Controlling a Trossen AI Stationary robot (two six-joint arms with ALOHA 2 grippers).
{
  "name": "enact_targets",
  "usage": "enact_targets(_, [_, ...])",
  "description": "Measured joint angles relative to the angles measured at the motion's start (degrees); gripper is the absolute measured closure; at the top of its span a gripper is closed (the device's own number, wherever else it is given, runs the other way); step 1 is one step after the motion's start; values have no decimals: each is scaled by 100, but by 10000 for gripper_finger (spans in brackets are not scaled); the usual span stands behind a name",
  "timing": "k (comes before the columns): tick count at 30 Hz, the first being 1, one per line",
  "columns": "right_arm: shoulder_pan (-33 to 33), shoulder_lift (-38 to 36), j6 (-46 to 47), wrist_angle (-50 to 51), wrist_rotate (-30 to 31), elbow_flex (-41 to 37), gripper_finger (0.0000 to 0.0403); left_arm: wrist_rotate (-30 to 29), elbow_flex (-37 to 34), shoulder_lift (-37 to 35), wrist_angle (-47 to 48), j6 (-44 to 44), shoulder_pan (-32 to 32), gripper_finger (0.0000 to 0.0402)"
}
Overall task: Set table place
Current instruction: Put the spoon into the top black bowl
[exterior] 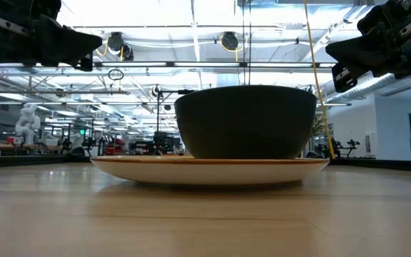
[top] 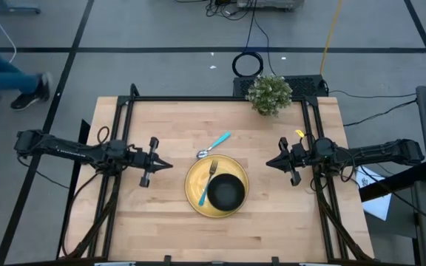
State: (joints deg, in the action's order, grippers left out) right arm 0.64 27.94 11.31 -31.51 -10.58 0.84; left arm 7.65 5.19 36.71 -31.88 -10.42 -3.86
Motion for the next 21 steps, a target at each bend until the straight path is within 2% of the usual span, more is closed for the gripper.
enact_targets(5, [0,0,0,0,1,0,403,32,0,-4,-54,-37,-3,401])
enact_targets(10, [1,0,0,-17,1,-2,403,356,4,-88,-773,-268,-84,401])
enact_targets(13, [0,-2,12,-75,1,0,403,327,4,-344,-901,-419,-202,401])
enact_targets(16, [1,-1,85,-83,1,-2,403,-17,4,-779,-593,-429,-354,401])
enact_targets(21, [0,-2,142,-54,1,0,403,-880,4,-1603,442,-515,-594,401])
